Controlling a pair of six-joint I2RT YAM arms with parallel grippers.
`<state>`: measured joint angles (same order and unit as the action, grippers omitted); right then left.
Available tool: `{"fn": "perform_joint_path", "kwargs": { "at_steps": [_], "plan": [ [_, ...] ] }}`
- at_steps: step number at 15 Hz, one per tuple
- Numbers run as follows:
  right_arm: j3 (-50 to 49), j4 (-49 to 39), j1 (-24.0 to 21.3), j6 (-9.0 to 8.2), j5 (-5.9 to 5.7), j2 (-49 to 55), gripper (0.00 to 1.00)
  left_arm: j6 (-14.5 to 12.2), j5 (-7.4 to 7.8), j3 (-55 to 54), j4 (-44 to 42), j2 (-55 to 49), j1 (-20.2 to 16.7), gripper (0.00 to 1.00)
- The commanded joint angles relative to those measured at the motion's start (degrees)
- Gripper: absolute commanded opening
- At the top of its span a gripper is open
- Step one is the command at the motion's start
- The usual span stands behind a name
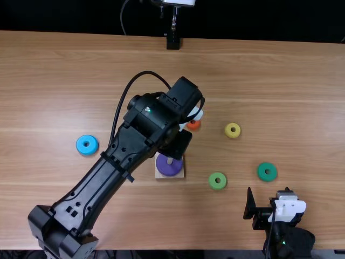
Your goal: Build the Hanoi tower: stack the rings onto the peg from bottom to top in this color order: purple, dark blue, light blue, dark green, light green, yellow, orange.
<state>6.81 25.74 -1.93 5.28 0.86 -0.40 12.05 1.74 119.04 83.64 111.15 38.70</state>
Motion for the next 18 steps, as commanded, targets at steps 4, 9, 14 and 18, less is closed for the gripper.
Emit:
{"fn": "perform_joint_path", "kwargs": {
  "at_steps": [4,9,14,18],
  "plan": [
    [-6.81,3.54,-0.70,-0.11,-0.55,0.40,1.00,-0.14,-0.05,-2.41,0.00,-1.20,0.68,0.00],
    [-6.81,3.54,-0.70,-0.11,-0.55,0.40,1.00,-0.56,-0.05,-0.13,-0.63,-1.38,0.06,0.30],
    [-6.81,3.54,-0.70,-0.11,-0.55,0.40,1.00,0.18,0.16,-1.01,-1.16,-4.37,-2.57,1.00],
    [-6.81,3.54,-0.70,-0.11,-0.55,0.40,1.00,0.71,-0.05,-2.59,-1.48,-9.64,-7.23,1.00]
  ]
}}
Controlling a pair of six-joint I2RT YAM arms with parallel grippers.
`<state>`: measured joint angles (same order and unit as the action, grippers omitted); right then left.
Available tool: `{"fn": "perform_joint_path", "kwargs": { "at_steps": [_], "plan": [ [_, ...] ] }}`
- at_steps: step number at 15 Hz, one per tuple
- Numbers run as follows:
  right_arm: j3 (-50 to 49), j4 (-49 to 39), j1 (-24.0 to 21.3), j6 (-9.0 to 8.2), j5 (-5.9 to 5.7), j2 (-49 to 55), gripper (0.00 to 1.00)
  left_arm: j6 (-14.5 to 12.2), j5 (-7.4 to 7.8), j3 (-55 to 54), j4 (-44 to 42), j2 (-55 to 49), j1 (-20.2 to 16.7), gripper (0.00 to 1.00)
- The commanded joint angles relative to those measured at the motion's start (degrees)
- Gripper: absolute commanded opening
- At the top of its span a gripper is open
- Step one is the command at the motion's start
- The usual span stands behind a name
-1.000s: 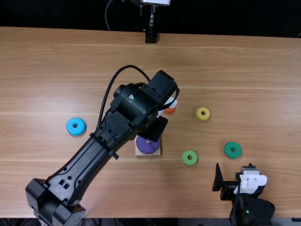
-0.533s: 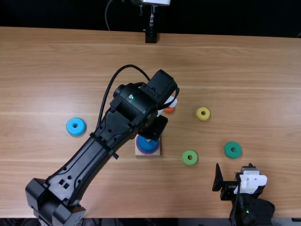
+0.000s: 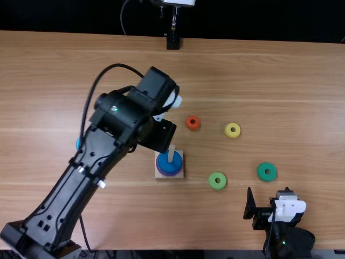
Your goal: Build the Hanoi tower: stack the rings onto the peg from bottom to top in this color order: purple, dark blue, light blue, dark green, light green, yellow, orange.
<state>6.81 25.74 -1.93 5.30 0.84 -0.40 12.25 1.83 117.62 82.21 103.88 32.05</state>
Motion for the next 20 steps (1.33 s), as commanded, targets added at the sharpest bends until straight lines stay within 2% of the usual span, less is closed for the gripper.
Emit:
{"fn": "perform_joint_path", "kwargs": {
  "at_steps": [1,4,9,12,14,18,19,20],
  "plan": [
    [-6.81,3.54,-0.70,-0.13,-0.53,0.40,1.00,0.51,-0.24,-1.34,-0.90,-3.06,-1.82,1.00],
    [-6.81,3.54,-0.70,-0.13,-0.53,0.40,1.00,0.62,-0.14,-6.09,-4.38,-6.14,-5.42,1.00],
    [-6.81,3.54,-0.70,-0.03,-0.53,0.40,1.00,0.51,0.50,-20.94,-17.35,-14.31,-12.45,1.00],
    [-6.81,3.54,-0.70,-0.03,-0.53,0.40,1.00,0.51,0.39,-28.50,-24.84,-17.13,-14.91,1.00],
    [-6.81,3.54,-0.70,-0.13,-0.53,0.40,1.00,0.09,0.60,-32.46,-25.26,-17.83,-17.99,1.00],
    [-6.81,3.54,-0.70,-0.13,-0.53,0.40,1.00,-0.44,0.71,-37.47,-28.64,-17.74,-21.51,1.00],
    [-6.81,3.54,-0.70,-0.03,-0.53,0.40,1.00,-0.97,0.81,-38.35,-28.74,-17.39,-21.68,1.00],
    [-6.81,3.54,-0.70,-0.13,-0.53,0.40,1.00,-2.97,0.81,-38.87,-28.74,-17.04,-21.95,1.00]
  ]
}}
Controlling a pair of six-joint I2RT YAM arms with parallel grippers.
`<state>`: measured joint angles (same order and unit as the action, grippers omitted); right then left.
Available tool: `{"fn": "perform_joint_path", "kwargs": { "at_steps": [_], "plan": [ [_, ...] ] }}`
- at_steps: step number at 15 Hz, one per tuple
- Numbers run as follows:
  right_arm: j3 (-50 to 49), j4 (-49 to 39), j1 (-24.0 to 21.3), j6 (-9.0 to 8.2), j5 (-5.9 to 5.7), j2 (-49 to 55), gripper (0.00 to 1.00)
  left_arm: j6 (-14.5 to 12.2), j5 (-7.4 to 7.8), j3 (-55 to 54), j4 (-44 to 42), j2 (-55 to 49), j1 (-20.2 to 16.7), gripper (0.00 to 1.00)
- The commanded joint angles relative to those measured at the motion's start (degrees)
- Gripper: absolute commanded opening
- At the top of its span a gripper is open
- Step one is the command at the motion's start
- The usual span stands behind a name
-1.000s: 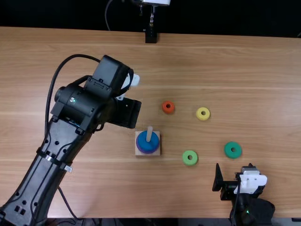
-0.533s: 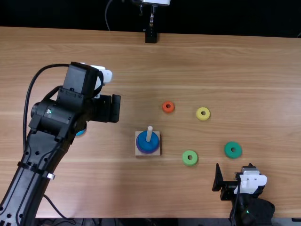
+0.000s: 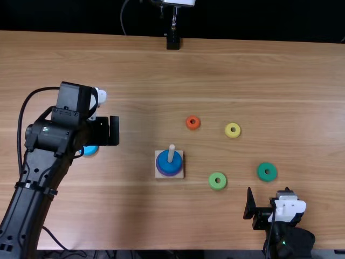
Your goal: Build the Hanoi tower: stack the rings onto the peg from bottom to top in this color order: purple, dark blue, light blue, dark green, light green, yellow, orange.
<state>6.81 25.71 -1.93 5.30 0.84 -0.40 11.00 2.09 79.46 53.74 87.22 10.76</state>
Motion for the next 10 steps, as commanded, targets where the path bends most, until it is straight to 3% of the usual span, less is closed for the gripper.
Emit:
{"fn": "perform_joint_path", "kwargs": {
  "at_steps": [1,6,10],
  "plan": [
    [-6.81,3.56,-0.70,-0.13,-0.53,0.40,1.00,-4.36,0.55,-1.06,-0.26,-0.21,-1.01,1.00],
    [-6.81,3.56,-0.70,-0.13,-0.53,0.40,1.00,-12.27,0.55,-1.15,-0.26,5.24,-5.84,1.00],
    [-6.81,3.56,-0.70,-0.13,-0.53,0.40,1.00,-13.64,0.44,-0.80,-0.26,11.39,-6.11,1.00]
  ]
}}
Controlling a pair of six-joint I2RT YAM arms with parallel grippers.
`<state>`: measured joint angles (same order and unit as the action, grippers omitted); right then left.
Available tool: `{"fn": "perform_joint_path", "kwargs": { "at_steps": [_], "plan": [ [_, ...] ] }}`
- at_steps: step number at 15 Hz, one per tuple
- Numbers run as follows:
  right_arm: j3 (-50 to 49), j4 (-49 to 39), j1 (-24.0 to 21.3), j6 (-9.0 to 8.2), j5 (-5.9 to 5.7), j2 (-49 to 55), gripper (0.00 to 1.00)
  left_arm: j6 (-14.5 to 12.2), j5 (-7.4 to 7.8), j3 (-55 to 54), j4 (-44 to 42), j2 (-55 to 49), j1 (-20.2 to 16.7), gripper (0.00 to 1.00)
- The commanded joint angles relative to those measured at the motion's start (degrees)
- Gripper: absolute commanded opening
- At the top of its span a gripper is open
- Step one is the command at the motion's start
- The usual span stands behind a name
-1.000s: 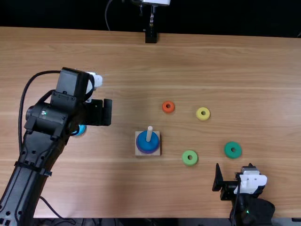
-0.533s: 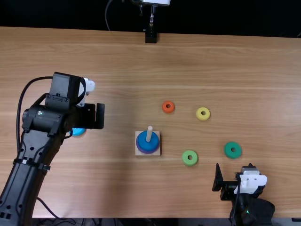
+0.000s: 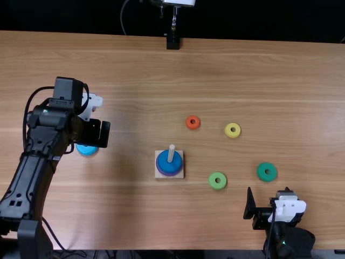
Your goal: Build the Hanoi tower: stack the rings onto the peg from bottom to top in this color order: purple, dark blue, light blue, dark green, light green, yellow, orange.
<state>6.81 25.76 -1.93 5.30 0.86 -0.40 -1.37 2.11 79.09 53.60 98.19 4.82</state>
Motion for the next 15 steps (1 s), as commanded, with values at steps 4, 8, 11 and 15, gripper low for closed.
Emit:
{"fn": "perform_joint_path", "kwargs": {
  "at_steps": [4,8,11,15],
  "plan": [
    [-6.81,3.52,-0.70,-0.13,-0.55,0.40,1.00,-1.38,0.32,-0.60,-0.34,3.23,-0.25,1.00],
    [-6.81,3.52,-0.70,-0.03,-0.55,0.40,1.00,-1.48,0.21,-0.87,-0.34,6.75,-1.66,1.00],
    [-6.81,3.62,-0.70,-0.13,-0.55,0.40,1.00,-2.96,0.32,-0.69,-3.40,9.21,-2.97,1.00],
    [-6.81,3.52,-0.70,-0.13,-0.55,0.40,1.00,-3.70,0.42,-0.43,-7.83,9.91,-4.12,1.00]
  ]
}}
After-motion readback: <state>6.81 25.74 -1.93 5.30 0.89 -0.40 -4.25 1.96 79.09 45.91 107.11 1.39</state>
